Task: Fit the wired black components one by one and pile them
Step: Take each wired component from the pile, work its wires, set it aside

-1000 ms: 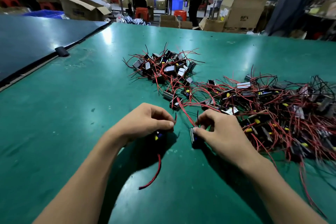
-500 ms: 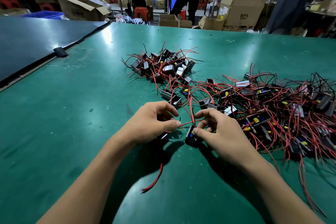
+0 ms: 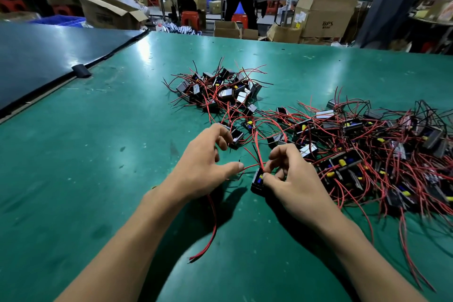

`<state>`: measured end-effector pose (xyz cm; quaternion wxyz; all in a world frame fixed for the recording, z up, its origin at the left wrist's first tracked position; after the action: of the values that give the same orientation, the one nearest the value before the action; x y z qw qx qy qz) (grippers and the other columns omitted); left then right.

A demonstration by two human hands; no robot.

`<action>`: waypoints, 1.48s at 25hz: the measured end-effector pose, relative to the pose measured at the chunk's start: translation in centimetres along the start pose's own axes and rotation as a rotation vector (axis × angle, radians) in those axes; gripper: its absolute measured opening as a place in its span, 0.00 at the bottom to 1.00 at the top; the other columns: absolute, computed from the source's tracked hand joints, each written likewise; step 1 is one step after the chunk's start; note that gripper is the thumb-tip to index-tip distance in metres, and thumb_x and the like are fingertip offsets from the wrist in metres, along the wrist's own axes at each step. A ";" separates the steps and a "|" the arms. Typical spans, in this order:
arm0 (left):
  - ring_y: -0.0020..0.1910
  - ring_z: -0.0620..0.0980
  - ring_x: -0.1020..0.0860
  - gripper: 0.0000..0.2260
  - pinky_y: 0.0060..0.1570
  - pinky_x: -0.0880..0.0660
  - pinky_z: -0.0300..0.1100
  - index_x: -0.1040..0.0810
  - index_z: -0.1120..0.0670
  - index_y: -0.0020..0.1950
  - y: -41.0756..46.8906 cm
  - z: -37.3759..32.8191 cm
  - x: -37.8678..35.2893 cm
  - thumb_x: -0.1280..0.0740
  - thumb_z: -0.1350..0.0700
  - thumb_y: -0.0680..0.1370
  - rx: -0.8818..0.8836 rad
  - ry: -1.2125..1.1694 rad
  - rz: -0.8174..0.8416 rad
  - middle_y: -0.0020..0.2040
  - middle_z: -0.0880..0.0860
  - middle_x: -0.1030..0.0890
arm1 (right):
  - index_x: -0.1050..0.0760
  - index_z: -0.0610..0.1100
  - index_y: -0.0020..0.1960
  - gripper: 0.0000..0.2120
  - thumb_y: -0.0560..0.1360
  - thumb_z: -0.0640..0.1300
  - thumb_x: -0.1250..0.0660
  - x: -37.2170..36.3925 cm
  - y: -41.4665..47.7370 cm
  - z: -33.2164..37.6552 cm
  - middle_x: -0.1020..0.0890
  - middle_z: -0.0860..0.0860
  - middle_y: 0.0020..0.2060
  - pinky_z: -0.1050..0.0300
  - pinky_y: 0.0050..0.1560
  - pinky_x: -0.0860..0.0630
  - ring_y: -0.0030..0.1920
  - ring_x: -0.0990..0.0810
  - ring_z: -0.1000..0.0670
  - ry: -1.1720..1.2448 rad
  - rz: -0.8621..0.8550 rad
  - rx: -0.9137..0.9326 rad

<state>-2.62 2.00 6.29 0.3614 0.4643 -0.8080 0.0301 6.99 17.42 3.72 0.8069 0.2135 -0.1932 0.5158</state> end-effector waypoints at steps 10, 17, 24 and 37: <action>0.43 0.48 0.23 0.08 0.45 0.24 0.46 0.18 0.45 0.44 -0.5 -1.0 -1.8 0.27 0.43 0.70 -0.037 0.296 0.088 0.38 0.44 0.23 | 0.22 0.49 0.51 0.12 0.75 0.34 0.33 -0.3 0.1 0.0 0.20 0.56 0.43 0.72 0.35 0.32 0.32 0.27 0.62 -0.075 -0.027 0.069; 0.35 0.36 0.26 0.02 0.40 0.29 0.36 0.20 0.49 0.42 -0.1 -0.3 -0.9 0.29 0.54 0.75 0.018 0.119 -0.086 0.38 0.43 0.20 | 0.21 0.46 0.51 0.07 0.77 0.36 0.33 0.3 0.2 -0.4 0.19 0.53 0.47 0.73 0.42 0.32 0.38 0.27 0.63 -0.143 -0.179 0.088; 0.35 0.44 0.22 0.02 0.40 0.26 0.39 0.20 0.52 0.44 -0.3 -0.1 -1.9 0.30 0.57 0.77 0.109 -0.245 -0.017 0.40 0.46 0.15 | 0.26 0.50 0.44 0.06 0.76 0.41 0.31 -0.1 0.1 -0.6 0.22 0.56 0.43 0.65 0.42 0.31 0.36 0.26 0.59 -0.164 -0.193 0.106; 0.35 0.38 0.18 0.02 0.36 0.29 0.26 0.16 0.55 0.45 -0.5 0.6 -2.0 0.27 0.61 0.74 0.204 -0.326 -0.072 0.37 0.49 0.14 | 0.19 0.51 0.39 0.06 0.71 0.45 0.23 0.1 -0.5 -0.2 0.17 0.63 0.34 0.72 0.36 0.32 0.32 0.22 0.63 -0.036 -0.172 0.085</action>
<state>-1.97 2.92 4.48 0.1777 0.5258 -0.8315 0.0233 7.45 17.39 3.56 0.8350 0.2725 -0.1664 0.4482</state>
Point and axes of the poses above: each hand's wrist, its own y-axis towards the middle knuckle, its own x-axis out of the back of the hand, z = x × y, the point moved 8 cm from there along y, towards the middle knuckle
